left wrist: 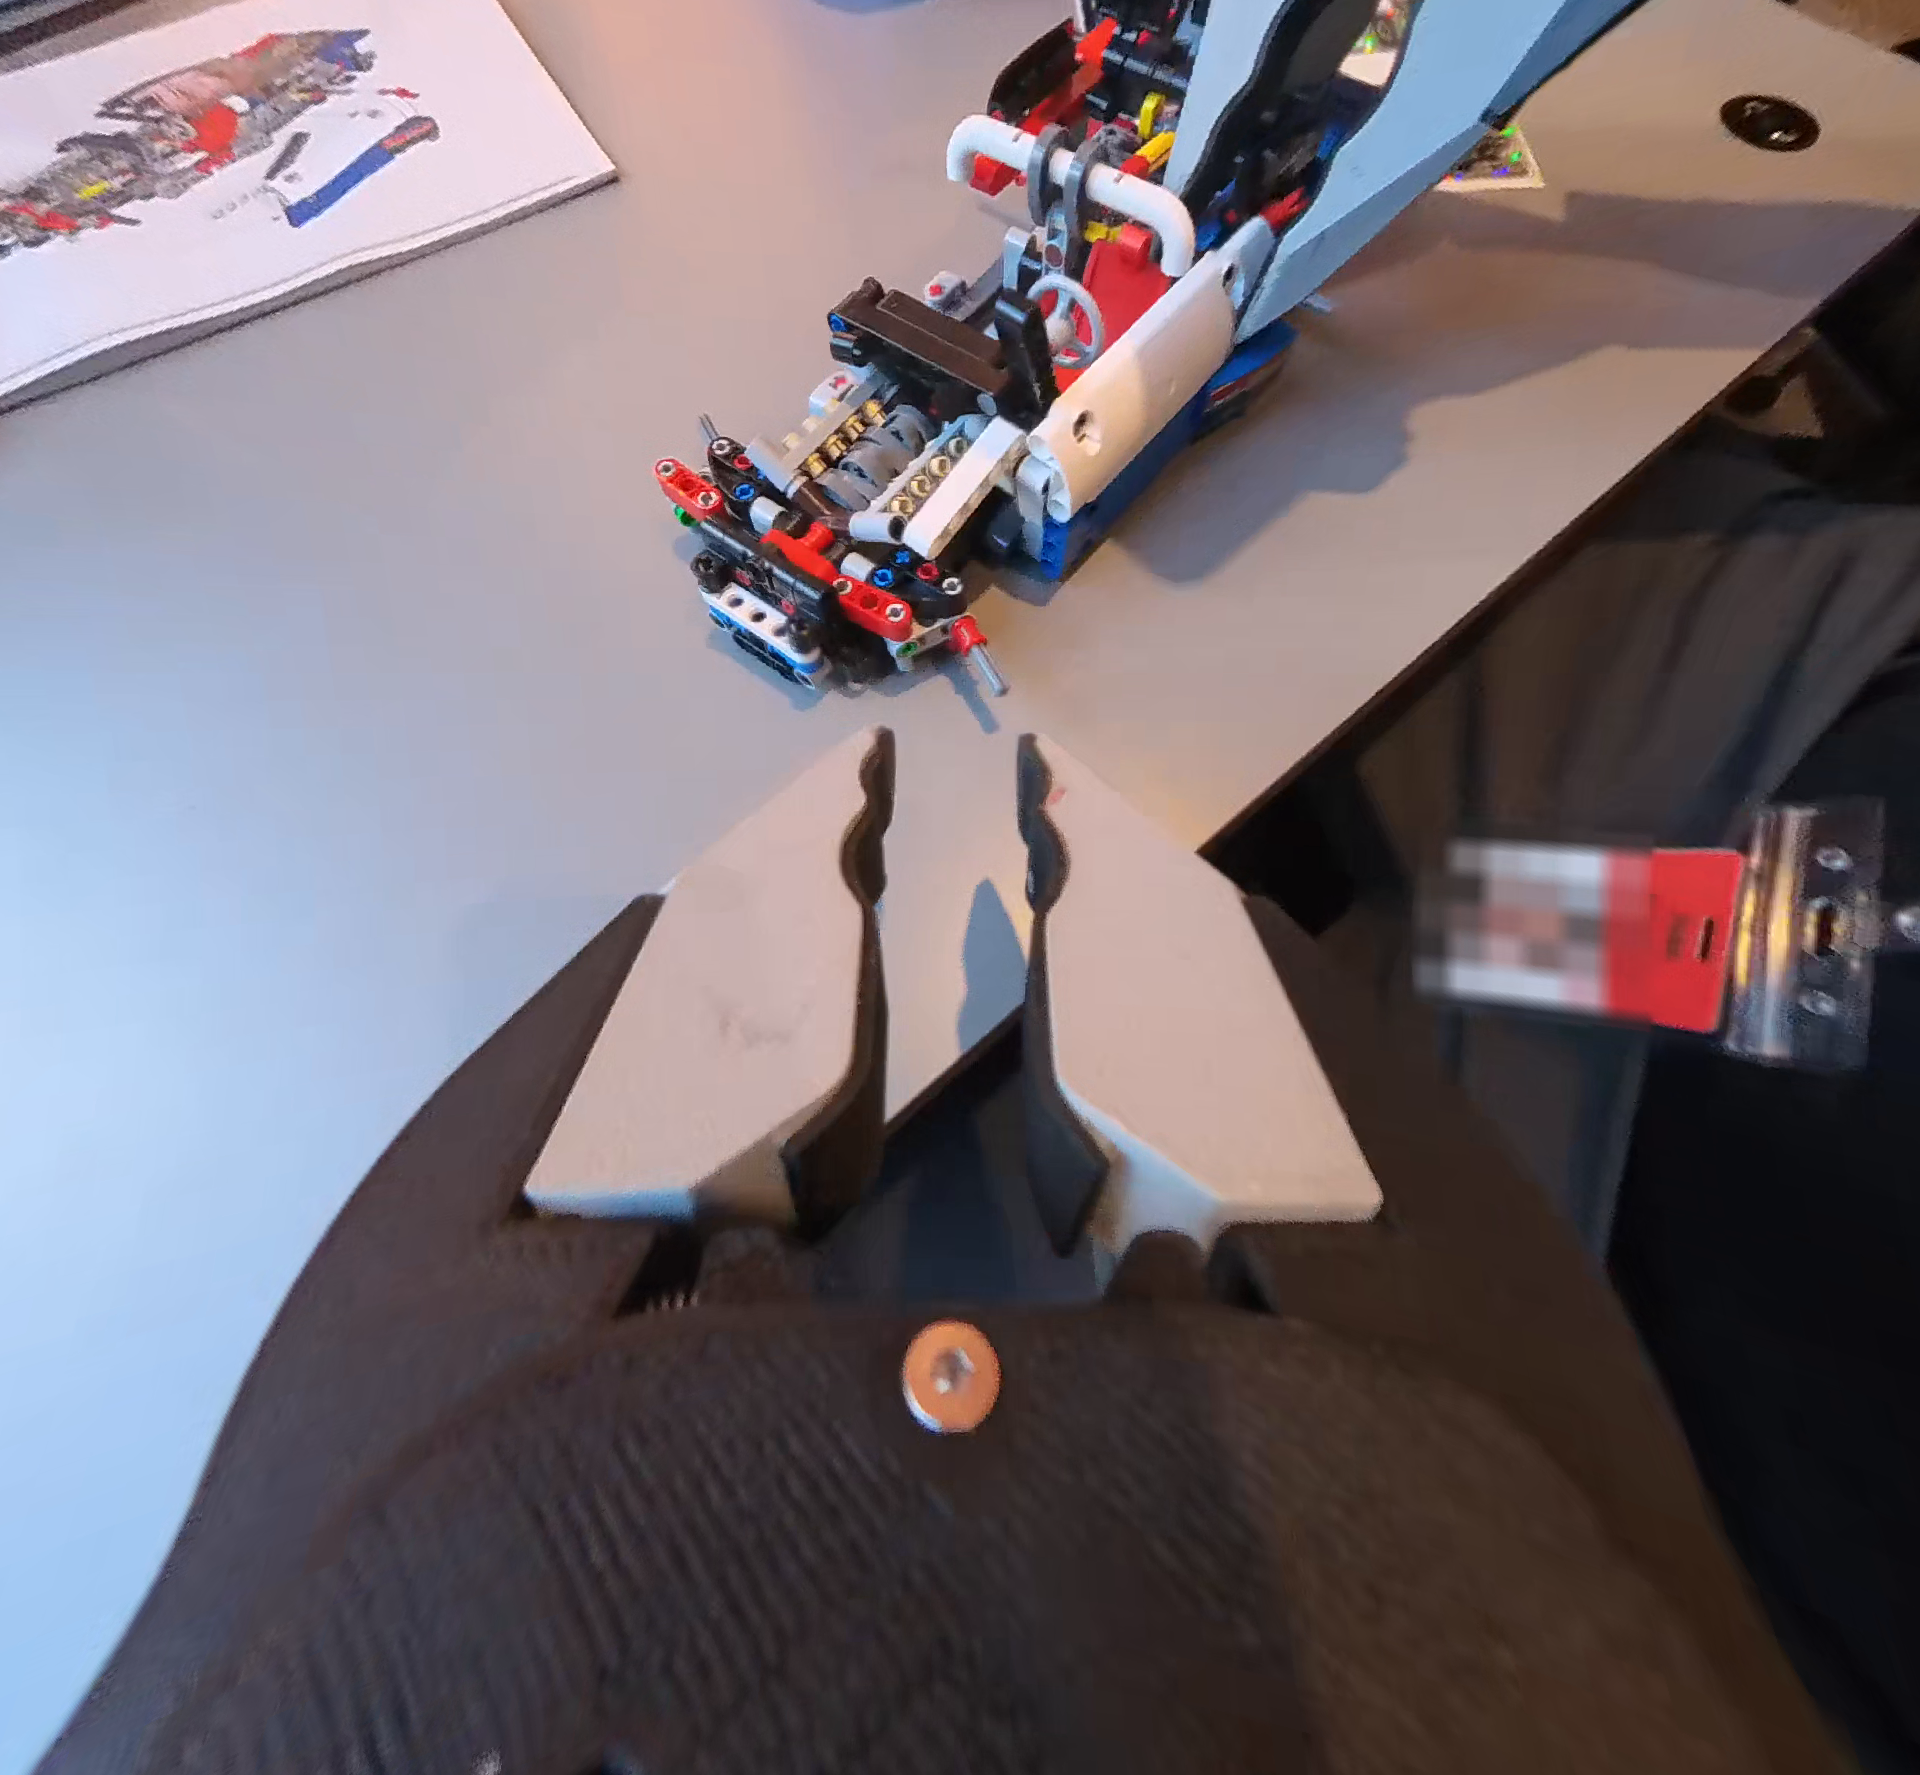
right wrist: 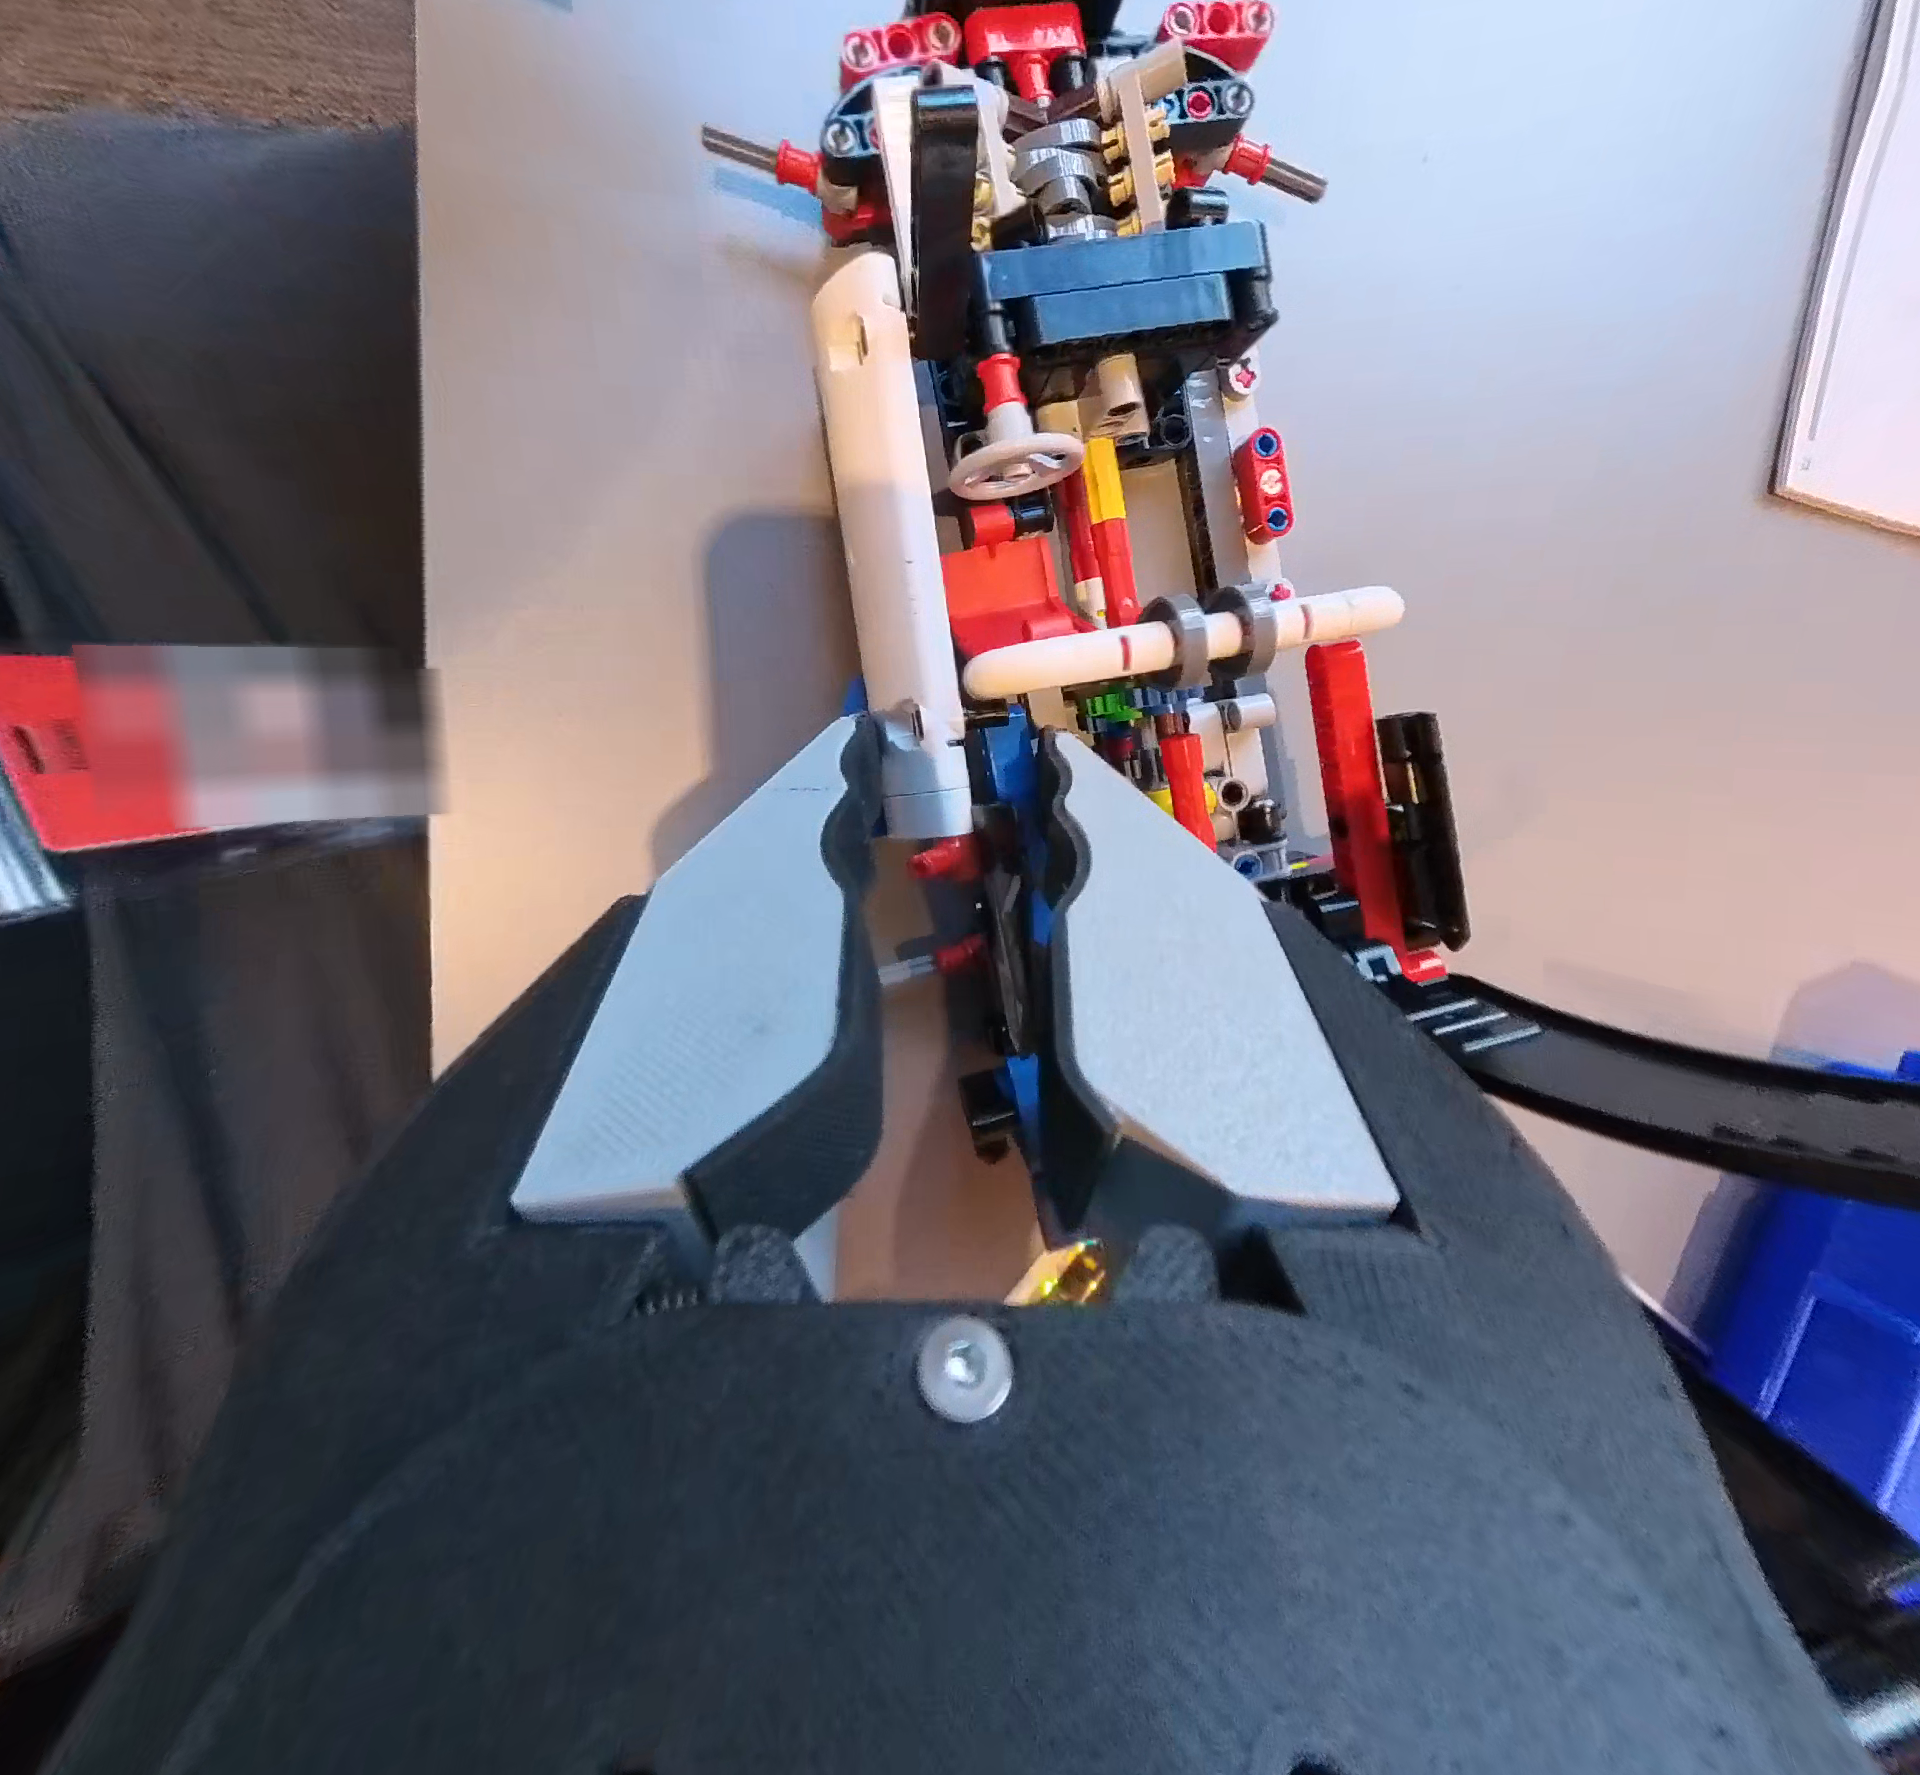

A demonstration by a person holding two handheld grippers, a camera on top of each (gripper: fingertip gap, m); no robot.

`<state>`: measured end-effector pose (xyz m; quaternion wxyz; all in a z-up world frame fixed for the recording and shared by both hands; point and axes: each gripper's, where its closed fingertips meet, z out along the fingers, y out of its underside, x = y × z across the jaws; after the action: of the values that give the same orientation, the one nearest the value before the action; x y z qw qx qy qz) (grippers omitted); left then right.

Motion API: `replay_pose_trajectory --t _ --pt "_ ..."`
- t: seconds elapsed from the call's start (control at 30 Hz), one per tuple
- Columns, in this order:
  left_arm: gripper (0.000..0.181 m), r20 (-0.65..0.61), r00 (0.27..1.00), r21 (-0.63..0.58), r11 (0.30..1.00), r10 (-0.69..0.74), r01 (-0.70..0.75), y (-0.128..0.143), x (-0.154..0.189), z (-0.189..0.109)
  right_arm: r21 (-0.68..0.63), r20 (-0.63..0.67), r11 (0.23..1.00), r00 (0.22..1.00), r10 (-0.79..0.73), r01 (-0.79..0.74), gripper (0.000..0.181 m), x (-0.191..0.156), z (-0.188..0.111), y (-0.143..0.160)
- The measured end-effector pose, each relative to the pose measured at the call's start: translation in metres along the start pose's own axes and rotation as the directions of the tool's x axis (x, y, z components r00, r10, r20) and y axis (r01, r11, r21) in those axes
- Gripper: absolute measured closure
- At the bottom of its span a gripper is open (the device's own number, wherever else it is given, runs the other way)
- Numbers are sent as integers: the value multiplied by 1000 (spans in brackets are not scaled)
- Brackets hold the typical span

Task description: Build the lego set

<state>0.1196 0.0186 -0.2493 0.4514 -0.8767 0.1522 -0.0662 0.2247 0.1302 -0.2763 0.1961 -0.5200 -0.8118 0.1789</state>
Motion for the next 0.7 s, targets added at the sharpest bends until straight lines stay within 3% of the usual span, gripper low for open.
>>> replay_pose_trajectory --t 0.23,0.7 --pt "159 -6 996 -29 995 -94 93 24 -4 6 -26 36 999 999 40 -40 155 2 1 -1" --pt "158 -16 996 -70 994 -83 82 41 1 22 -32 13 999 999 44 -43 155 4 2 -1"
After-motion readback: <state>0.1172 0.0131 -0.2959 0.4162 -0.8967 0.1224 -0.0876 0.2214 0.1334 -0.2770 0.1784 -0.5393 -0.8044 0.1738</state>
